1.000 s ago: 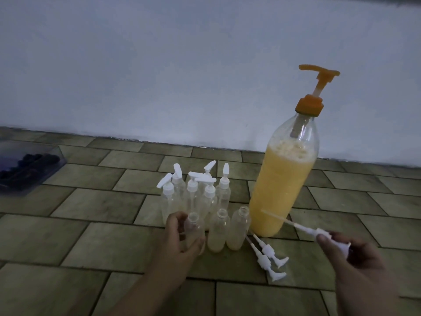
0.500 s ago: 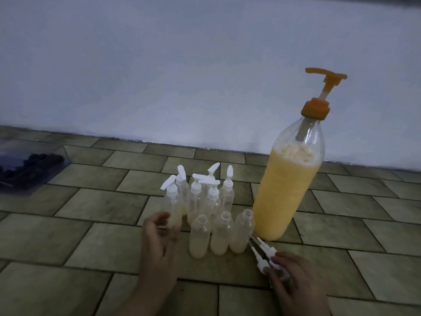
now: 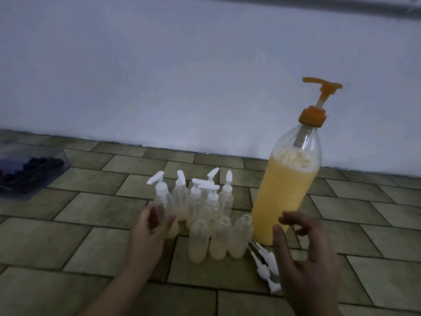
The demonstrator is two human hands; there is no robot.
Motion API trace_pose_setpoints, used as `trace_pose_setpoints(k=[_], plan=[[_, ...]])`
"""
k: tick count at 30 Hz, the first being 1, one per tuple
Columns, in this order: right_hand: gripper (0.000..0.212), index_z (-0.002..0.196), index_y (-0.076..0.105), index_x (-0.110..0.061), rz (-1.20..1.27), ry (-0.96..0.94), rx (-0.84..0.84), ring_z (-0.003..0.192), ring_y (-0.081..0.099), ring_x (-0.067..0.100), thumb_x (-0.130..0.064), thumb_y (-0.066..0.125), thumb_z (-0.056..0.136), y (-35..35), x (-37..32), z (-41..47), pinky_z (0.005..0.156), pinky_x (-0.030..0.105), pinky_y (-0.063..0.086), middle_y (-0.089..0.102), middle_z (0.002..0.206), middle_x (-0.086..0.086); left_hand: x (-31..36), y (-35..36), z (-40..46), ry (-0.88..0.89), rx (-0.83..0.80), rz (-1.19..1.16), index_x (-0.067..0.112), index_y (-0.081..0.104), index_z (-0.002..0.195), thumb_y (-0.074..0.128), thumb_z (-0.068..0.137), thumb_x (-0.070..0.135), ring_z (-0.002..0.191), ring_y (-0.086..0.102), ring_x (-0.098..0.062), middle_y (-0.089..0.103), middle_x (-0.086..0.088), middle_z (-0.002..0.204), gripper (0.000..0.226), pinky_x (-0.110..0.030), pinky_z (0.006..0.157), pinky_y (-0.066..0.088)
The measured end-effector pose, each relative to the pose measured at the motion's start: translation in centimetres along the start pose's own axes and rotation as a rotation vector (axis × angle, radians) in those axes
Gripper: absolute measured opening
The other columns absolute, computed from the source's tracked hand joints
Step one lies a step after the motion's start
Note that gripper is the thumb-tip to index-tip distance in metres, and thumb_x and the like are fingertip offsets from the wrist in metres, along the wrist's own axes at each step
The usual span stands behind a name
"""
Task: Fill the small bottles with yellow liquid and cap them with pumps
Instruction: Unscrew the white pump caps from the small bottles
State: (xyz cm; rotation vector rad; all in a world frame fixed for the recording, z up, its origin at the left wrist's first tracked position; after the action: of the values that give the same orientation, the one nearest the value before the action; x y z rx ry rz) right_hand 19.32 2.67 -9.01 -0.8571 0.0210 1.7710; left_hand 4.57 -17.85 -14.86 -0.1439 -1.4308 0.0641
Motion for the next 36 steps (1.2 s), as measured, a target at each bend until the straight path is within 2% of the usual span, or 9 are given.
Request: trace_pose_setpoints(k=[4,8,10,15,19,23,27,32,36], plan=[[0.02,0.097,0.061,-0.037,0.232,0.114,-0.092,0.086,0.057,-0.004,-0.043,0.062,0.077,1.1,-5.1,4.8,0.066,0.009,0.041,0.064,0.086,-0.018,4.3,-0.4,-1.4,0.112,0.068,-0.135,0.028,0.061,0.097,0.07,0.075,0.027,0.071,0.065,0.001,0.071,0.006,0.078,0.023,-0.01,0.053,0.048],[0.048,0.105,0.068,-0.027,0.524,0.442,-0.472,0.087,0.065,0.002,-0.052,0.073,0.065,4.0,-8.7,7.8,0.07,0.019,0.052,0.069,0.092,-0.011,7.2,0.2,-2.4,0.244,0.01,-0.086,0.025,0.063,0.11,0.07,0.07,0.034,0.093,0.063,0.002,0.068,0.009,0.101,0.041,-0.007,0.069,0.047],[0.056,0.101,0.069,-0.021,0.535,0.503,-0.478,0.084,0.066,0.007,-0.054,0.077,0.057,5.2,-9.4,8.2,0.069,0.023,0.051,0.07,0.088,-0.009,7.6,0.3,-3.1,0.241,-0.01,-0.102,0.033,0.061,0.11,0.07,0.068,0.038,0.1,0.06,0.007,0.066,0.018,0.104,0.043,-0.004,0.074,0.045],[0.028,0.093,0.072,-0.018,0.654,0.603,-0.514,0.08,0.068,0.014,-0.018,0.082,0.067,5.5,-8.9,8.5,0.073,0.029,0.051,0.073,0.081,0.0,8.2,-0.1,-4.1,0.161,-0.222,-0.321,0.02,0.073,0.099,0.074,0.075,0.032,0.088,0.068,-0.007,0.074,0.002,0.092,0.027,-0.014,0.069,0.051],[0.074,0.137,0.044,-0.025,0.718,0.638,-0.658,0.103,0.064,0.011,-0.006,0.074,0.072,4.1,-8.2,9.1,0.087,0.024,0.043,0.072,0.102,0.002,7.8,-0.3,-4.6,0.078,-0.282,-0.434,0.028,0.075,0.092,0.074,0.062,0.052,0.093,0.069,-0.016,0.074,-0.003,0.096,0.038,-0.02,0.073,0.053],[0.098,0.135,0.045,-0.029,0.694,0.61,-0.61,0.094,0.067,0.008,-0.038,0.08,0.044,3.7,-8.3,8.5,0.082,0.023,0.045,0.073,0.093,-0.001,7.8,0.0,-4.8,0.047,-0.295,-0.444,0.025,0.075,0.094,0.073,0.065,0.046,0.092,0.069,-0.019,0.074,-0.004,0.095,0.035,-0.026,0.073,0.056],[0.088,0.124,0.056,-0.03,0.754,0.645,-0.564,0.088,0.068,0.006,-0.029,0.082,0.04,3.5,-8.1,8.5,0.075,0.02,0.046,0.072,0.094,0.001,7.8,0.1,-5.3,0.072,-0.316,-0.459,0.023,0.075,0.095,0.075,0.054,0.065,0.084,0.07,-0.018,0.074,-0.007,0.092,0.059,-0.025,0.067,0.055],[0.045,0.095,0.071,-0.012,0.811,0.566,-0.556,0.076,0.069,0.009,-0.025,0.075,0.052,2.4,-8.3,8.6,0.068,0.019,0.054,0.074,0.084,0.003,7.8,0.0,-5.1,0.113,-0.329,-0.402,0.025,0.075,0.09,0.072,0.058,0.063,0.081,0.069,-0.016,0.072,-0.01,0.091,0.05,-0.026,0.069,0.056],[0.049,0.098,0.068,-0.014,0.775,0.496,-0.518,0.085,0.071,0.022,-0.017,0.076,0.05,2.1,-8.8,8.7,0.078,0.028,0.058,0.074,0.086,0.011,7.9,0.1,-5.0,0.128,-0.375,-0.394,0.023,0.073,0.094,0.07,0.065,0.046,0.084,0.068,-0.01,0.073,-0.006,0.092,0.038,-0.017,0.067,0.052]])
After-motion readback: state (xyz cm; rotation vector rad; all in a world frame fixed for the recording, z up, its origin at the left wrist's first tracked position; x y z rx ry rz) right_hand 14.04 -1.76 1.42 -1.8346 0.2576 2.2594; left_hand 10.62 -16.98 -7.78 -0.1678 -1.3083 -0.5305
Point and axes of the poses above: each hand's wrist, its own z-axis towards the middle knuckle, its own y-axis out of the palm, x = y × z, the point moved 2 cm from there along z, towards the middle knuckle
